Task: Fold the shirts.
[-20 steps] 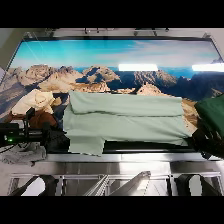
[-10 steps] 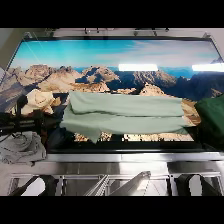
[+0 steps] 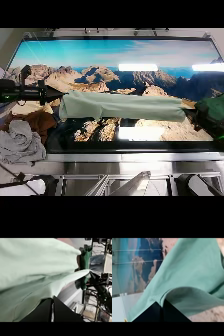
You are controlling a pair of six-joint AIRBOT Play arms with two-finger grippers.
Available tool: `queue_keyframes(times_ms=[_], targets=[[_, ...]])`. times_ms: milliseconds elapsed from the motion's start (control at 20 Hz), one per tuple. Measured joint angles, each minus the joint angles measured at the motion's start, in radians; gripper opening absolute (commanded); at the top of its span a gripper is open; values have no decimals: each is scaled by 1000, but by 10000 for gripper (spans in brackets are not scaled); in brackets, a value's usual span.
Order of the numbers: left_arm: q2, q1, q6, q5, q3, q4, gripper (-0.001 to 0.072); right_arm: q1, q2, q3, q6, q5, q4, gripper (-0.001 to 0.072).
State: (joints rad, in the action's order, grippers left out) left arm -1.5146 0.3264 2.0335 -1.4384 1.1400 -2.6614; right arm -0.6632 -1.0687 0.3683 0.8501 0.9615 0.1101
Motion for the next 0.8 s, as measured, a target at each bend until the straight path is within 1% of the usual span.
queue_keyframes(times_ms=[100,200,300,400,500,550,600,650,700,800], targets=[[-113,-23,-3,13,88,-2,31,47,-130,29,-130,-38,-115,20],[-215,-36,-5,18,167,-2,30,86,-253,74,-240,-61,-194,19],[-301,-43,-8,21,233,-2,20,114,-352,126,-314,-71,-243,20],[-367,-47,-10,21,282,-2,25,131,-420,165,-356,-79,-270,20],[-414,-54,-10,19,319,0,353,140,-458,186,-378,-85,-278,22],[-428,-57,-10,13,335,0,450,142,-469,193,-380,-85,-276,97],[-439,-60,-10,5,354,0,586,143,-475,200,-379,-82,-262,226],[-446,-61,-10,-9,375,0,709,139,-479,207,-365,-74,-237,337],[-451,-61,-11,-26,401,-1,712,130,-480,217,-338,-59,-188,396],[-458,-54,-42,-87,467,-2,711,90,-466,251,-252,-2,-55,397]])
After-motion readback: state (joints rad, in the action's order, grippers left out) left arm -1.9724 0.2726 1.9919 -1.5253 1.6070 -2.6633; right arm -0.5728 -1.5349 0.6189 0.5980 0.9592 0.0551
